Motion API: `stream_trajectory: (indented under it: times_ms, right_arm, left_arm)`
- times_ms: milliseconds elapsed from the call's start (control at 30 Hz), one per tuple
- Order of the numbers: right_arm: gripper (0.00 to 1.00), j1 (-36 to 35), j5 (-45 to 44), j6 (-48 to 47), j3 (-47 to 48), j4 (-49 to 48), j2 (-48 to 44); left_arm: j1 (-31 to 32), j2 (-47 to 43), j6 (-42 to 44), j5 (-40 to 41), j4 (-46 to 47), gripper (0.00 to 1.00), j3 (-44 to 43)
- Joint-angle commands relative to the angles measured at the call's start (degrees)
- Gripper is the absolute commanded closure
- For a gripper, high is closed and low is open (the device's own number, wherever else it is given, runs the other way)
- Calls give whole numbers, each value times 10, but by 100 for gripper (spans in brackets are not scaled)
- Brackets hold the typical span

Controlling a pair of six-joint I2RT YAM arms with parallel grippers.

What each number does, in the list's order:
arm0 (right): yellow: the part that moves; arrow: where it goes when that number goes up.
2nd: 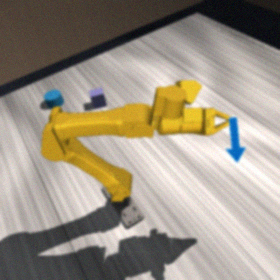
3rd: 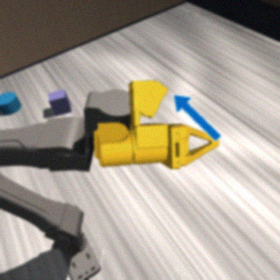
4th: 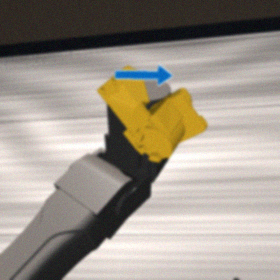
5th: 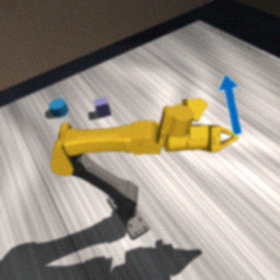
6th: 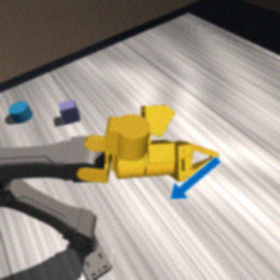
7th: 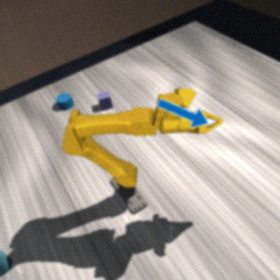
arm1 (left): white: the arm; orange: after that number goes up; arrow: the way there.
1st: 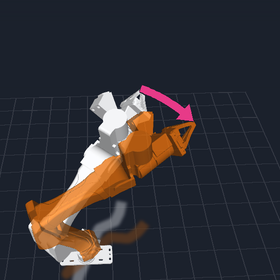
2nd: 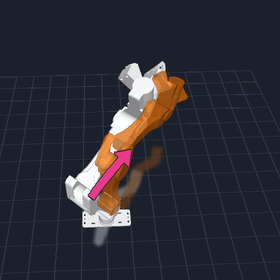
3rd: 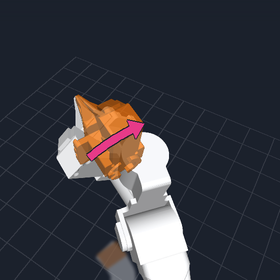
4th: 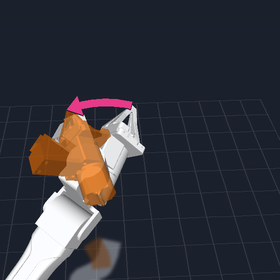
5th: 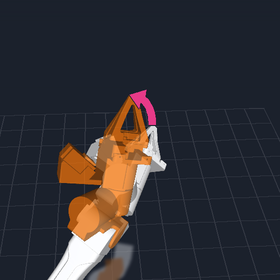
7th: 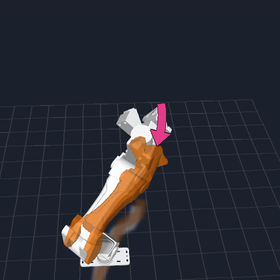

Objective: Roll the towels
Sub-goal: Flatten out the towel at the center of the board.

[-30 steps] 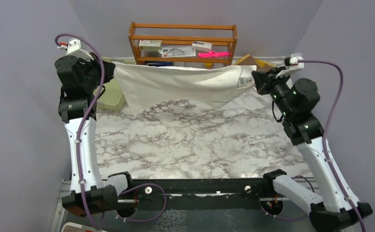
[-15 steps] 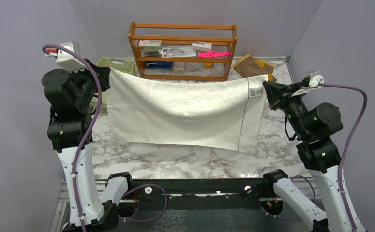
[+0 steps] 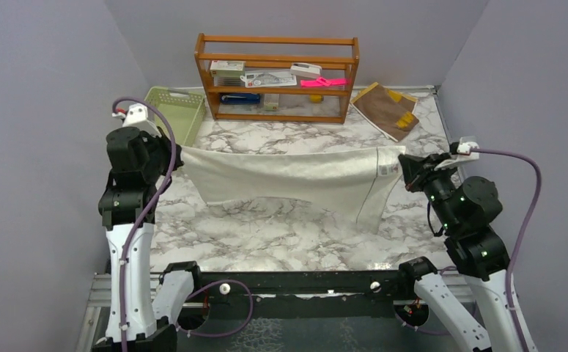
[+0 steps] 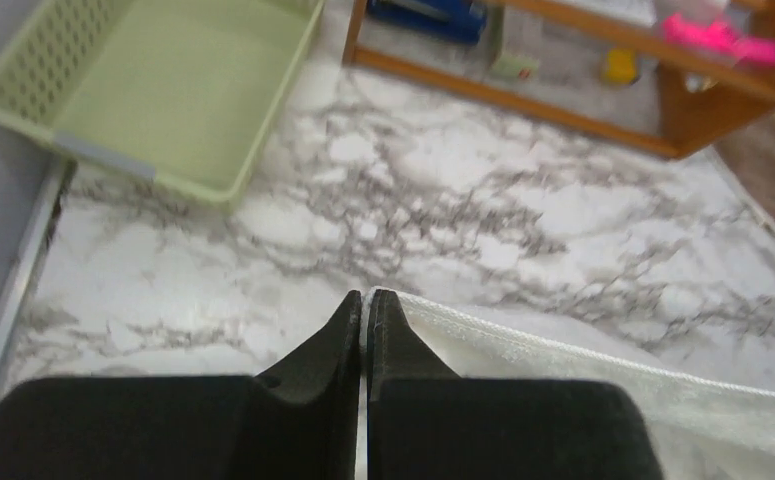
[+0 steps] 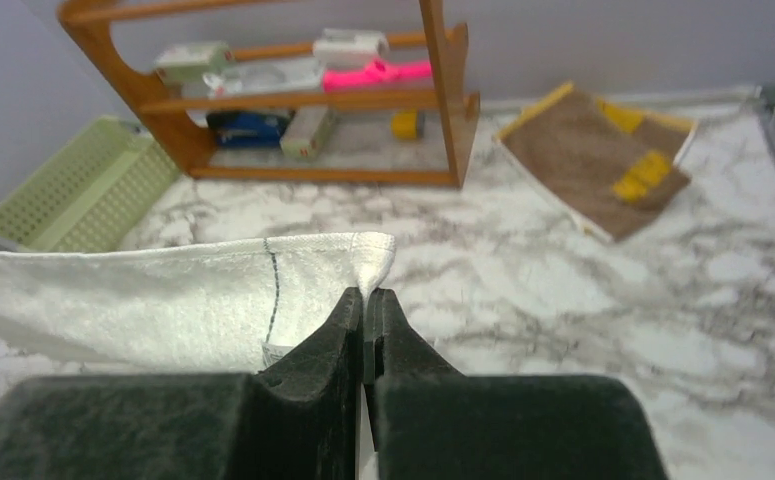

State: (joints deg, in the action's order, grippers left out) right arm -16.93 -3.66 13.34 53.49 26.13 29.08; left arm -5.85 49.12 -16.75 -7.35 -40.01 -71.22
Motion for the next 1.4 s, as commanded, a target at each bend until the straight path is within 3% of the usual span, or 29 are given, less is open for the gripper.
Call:
stream_trajectory:
  times_ms: [0,133,267,567,733,867,1033,1367]
  right_arm:
    - [99,-1,-38,75,-63,52,5]
    - [99,-1,-77,89,-95,13,54]
    - [99,-1,-139,84,-106,-62,167]
    - [99,54,-141,124,-61,-248,485]
    - [99,70,-144,122,-18,-314,553]
    - [99,70,-157,105,20,-322,542]
    - [99,70,-108,98,108,-254,492]
    - [99,70,44,58,80,-144,297]
  left_arm:
    - [1,13,2,19,17,100,91]
    - [1,63,-2,21,80,100,123]
    - [2,172,-12,9,139,100,103]
    - [3,445,-49,11,211,100,-53]
    - [5,527,-75,26,239,100,-138]
    - [6,510,-72,22,247,100,-172]
    - [6,403,-54,-6,260,100,-162]
    - [6,171,-35,-38,230,100,-73]
